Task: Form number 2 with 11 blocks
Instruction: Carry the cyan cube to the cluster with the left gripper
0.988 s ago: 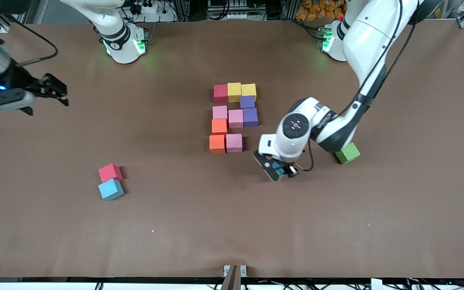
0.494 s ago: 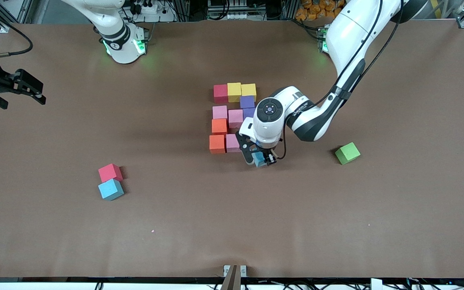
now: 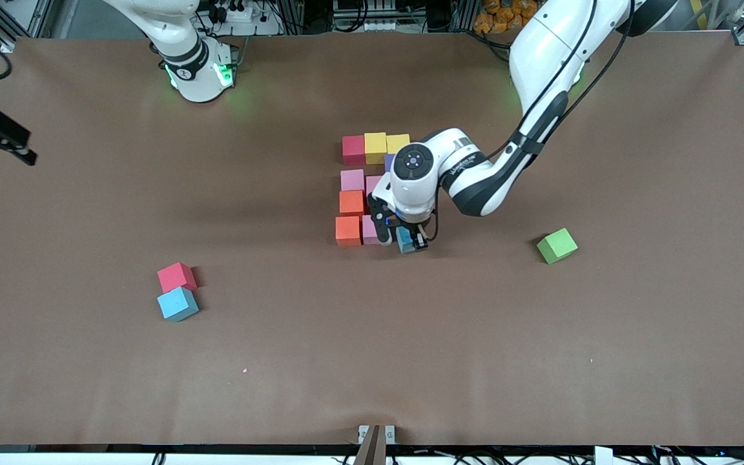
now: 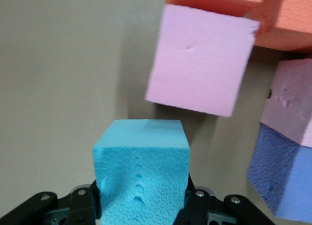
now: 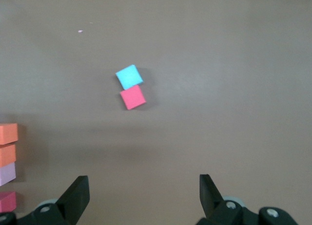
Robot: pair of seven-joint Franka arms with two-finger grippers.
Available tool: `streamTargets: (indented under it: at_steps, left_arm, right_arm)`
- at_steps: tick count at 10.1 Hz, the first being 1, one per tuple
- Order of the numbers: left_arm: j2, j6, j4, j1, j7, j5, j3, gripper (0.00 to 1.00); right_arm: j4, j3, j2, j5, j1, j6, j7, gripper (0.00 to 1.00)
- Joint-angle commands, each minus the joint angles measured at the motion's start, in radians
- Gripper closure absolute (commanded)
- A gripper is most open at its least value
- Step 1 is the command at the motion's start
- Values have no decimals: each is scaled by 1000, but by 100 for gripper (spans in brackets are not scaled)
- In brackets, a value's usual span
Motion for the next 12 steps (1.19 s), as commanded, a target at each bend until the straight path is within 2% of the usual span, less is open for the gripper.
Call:
streamTargets:
  at_steps: [1,6,12]
  left_arm:
    - [-21,12,-47,-4,11,35,0,74]
    - [-11,23,-47,-33,14,63,0,76]
    - [9,60,-41,-37,16,97,1,74]
  right_arm:
    - [26,16,28,-9,-29,-20,12,0]
    - [26,26,52,-9,13,-10,17,0]
    - [26,26,57,-8,24,-14,15,0]
